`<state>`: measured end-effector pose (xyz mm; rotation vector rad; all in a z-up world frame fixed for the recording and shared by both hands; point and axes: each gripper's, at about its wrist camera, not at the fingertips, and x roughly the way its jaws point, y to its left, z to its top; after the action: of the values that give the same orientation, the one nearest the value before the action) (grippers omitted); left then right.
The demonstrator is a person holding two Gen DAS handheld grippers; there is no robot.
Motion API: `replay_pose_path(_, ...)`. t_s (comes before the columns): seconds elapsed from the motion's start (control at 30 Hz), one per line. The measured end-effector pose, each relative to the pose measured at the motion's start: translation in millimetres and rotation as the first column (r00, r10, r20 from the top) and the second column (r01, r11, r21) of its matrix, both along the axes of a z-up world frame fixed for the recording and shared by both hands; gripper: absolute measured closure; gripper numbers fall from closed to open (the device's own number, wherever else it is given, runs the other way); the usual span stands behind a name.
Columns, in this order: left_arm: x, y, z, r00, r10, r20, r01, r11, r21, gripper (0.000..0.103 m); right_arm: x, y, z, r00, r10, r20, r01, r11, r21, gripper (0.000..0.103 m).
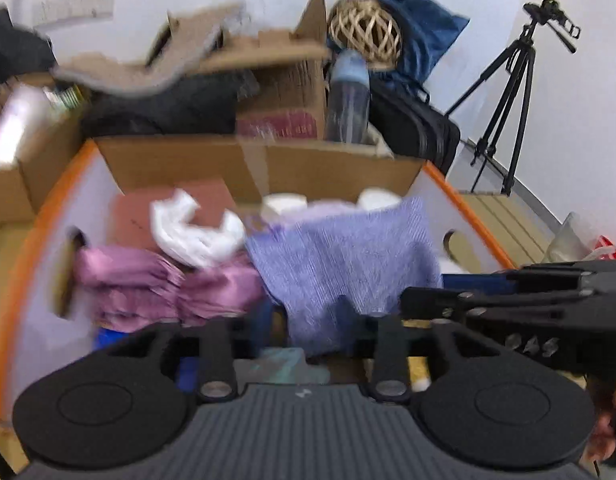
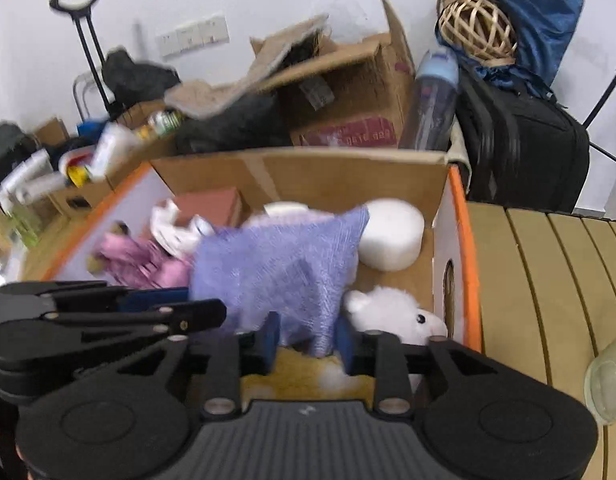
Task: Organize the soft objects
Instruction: 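Lower the sack into the red box and open both grippers, then withdraw both grippers from the box toward the blue fluffy monster plush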
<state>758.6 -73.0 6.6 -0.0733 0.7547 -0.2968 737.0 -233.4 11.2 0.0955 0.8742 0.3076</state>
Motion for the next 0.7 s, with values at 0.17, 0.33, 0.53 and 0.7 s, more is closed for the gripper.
replay_pose_path(0.17,-44,24,64,0.993,0.016,0.113,-0.019,0.999,0.026,0.057,-36,-19,66,0.992,-0.041,0.123,0.036,0.999,0.041,0.062)
replay_pose_path(0.33,-100,43,117,0.978,0.044,0.204,-0.049,0.999,0.021,0.053,-87,-32,125,0.973,-0.077,0.219,0.065,0.996,0.062,0.061)
replay_pose_path(0.53,-216,68,114,0.939,0.052,0.341,-0.046,0.999,-0.025,0.037,-188,-33,129,0.934,-0.08,0.349,0.059,0.996,0.071,0.051)
replay_pose_path(0.7,-335,91,59,0.892,0.113,0.438,-0.133,0.991,0.015,0.023,-316,-18,81,0.868,0.0,0.497,-0.007,1.0,0.013,0.021)
